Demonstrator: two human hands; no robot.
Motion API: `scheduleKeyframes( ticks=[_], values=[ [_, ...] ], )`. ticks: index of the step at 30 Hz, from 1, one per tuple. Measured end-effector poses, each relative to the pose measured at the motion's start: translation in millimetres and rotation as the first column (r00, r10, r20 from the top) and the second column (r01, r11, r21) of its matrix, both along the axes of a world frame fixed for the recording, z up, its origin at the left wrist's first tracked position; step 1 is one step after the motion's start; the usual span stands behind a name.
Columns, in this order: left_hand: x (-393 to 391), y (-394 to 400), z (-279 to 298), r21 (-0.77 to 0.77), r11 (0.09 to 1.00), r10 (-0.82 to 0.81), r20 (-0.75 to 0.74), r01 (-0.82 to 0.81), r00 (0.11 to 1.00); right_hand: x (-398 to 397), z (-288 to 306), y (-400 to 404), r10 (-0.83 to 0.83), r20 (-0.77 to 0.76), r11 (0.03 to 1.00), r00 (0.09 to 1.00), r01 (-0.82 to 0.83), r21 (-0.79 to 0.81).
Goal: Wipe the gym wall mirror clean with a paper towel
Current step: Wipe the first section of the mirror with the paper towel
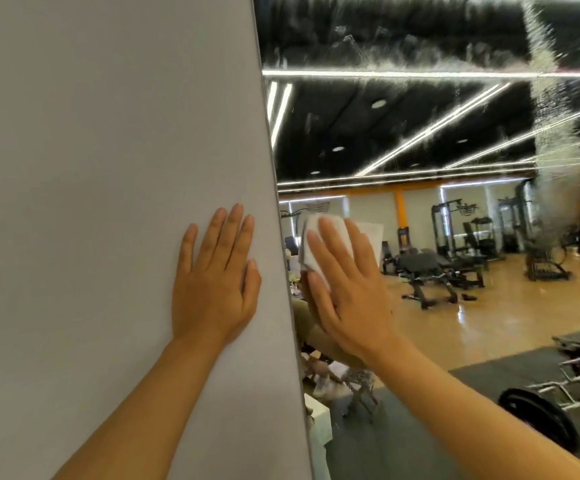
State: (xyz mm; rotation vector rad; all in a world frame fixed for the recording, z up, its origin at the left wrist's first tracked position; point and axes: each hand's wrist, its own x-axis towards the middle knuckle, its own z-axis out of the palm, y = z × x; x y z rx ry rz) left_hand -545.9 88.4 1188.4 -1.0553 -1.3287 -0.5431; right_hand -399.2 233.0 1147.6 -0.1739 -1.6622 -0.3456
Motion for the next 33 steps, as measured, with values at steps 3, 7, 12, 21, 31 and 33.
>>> scheduleKeyframes(
  ticks=[3,7,12,21,31,33],
  values=[
    [1,1,0,-0.002,1.0,0.01,0.001,-0.01,1.0,10,-62,6,-0.018,0.092,0.999,0.996,0.014,0.046],
    [1,1,-1,-0.006,1.0,0.026,0.014,-0.026,1.0,16,-40,17,-0.054,0.125,0.993,0.991,0.04,0.111],
    [18,14,-8,0.066,0.997,0.018,0.143,-0.027,0.99,20,61,29,-0.005,0.018,0.999,1.0,0.005,0.045],
    [60,64,-17,0.297,0.952,-0.049,0.394,-0.076,0.918,35,140,46,-0.037,-0.042,0.999,0.998,0.035,-0.034],
    [55,66,-19,0.318,0.944,-0.028,0.35,-0.091,0.936,70,-64,83,-0.02,0.135,0.997,0.991,0.01,0.08],
    [56,66,-20,0.322,0.942,-0.026,0.346,-0.093,0.938,70,-40,80,-0.009,0.127,0.997,0.992,-0.001,0.075]
  ],
)
